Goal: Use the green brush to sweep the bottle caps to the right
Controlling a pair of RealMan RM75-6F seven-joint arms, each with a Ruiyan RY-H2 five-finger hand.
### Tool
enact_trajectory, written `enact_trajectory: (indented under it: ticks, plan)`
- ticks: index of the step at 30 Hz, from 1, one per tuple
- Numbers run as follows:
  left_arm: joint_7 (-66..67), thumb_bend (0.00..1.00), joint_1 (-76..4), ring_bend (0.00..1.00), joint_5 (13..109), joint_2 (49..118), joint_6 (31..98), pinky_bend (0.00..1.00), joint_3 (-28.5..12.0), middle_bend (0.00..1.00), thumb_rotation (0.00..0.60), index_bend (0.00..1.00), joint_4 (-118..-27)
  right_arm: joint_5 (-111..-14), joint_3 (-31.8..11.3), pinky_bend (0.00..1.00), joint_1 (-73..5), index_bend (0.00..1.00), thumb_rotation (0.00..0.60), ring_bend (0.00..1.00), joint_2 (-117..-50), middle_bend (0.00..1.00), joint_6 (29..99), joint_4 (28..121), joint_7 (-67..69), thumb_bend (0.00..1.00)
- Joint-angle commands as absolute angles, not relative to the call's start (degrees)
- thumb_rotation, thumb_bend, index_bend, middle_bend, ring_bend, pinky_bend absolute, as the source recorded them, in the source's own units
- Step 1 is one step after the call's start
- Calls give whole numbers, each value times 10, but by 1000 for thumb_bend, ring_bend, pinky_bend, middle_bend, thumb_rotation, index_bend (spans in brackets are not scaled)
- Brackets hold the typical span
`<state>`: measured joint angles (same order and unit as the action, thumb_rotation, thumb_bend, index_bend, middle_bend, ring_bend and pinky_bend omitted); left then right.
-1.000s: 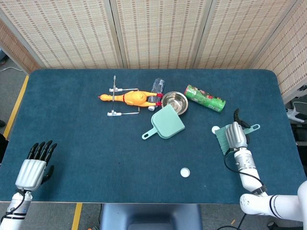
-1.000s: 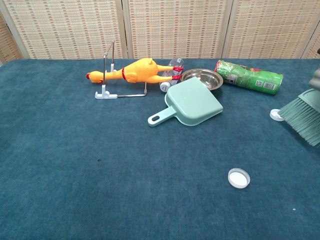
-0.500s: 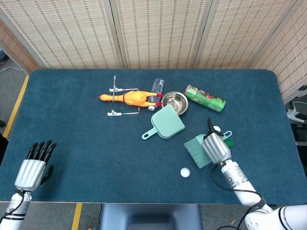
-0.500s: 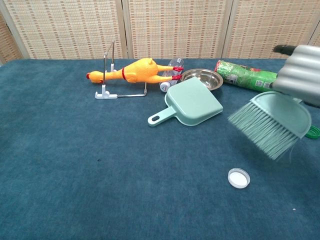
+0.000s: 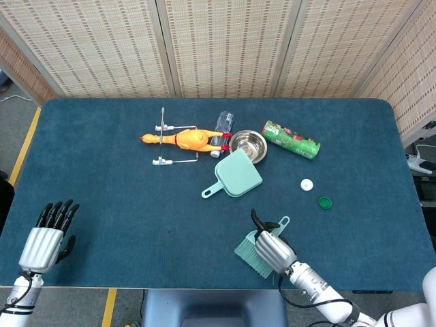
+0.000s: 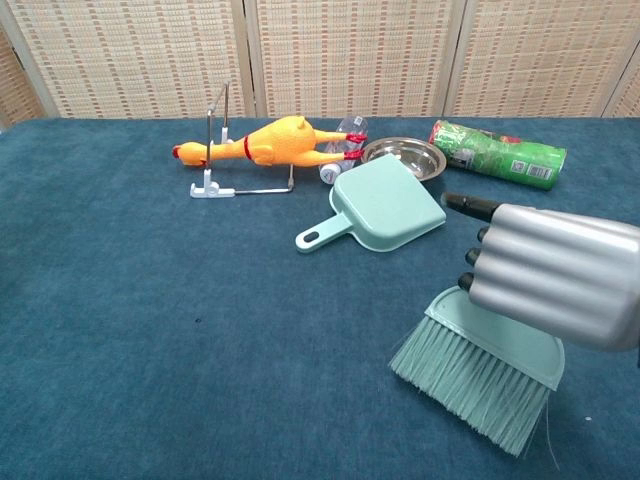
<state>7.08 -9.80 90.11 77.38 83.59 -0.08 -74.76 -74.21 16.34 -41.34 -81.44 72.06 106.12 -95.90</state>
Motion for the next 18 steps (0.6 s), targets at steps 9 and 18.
enact_trajectory:
  ticks: [9, 18]
  plan:
    - [76, 477, -99, 0, 900, 776, 832, 73, -1, 0, 600, 0, -747, -713, 144, 87, -395, 883, 600, 540, -826, 810, 709, 998, -1022, 396]
    - [86, 477, -99, 0, 898, 779, 829, 73, 0, 0, 600, 0, -749, -681, 127, 87, -376, 883, 600, 540, -817, 810, 714, 940, -1021, 396]
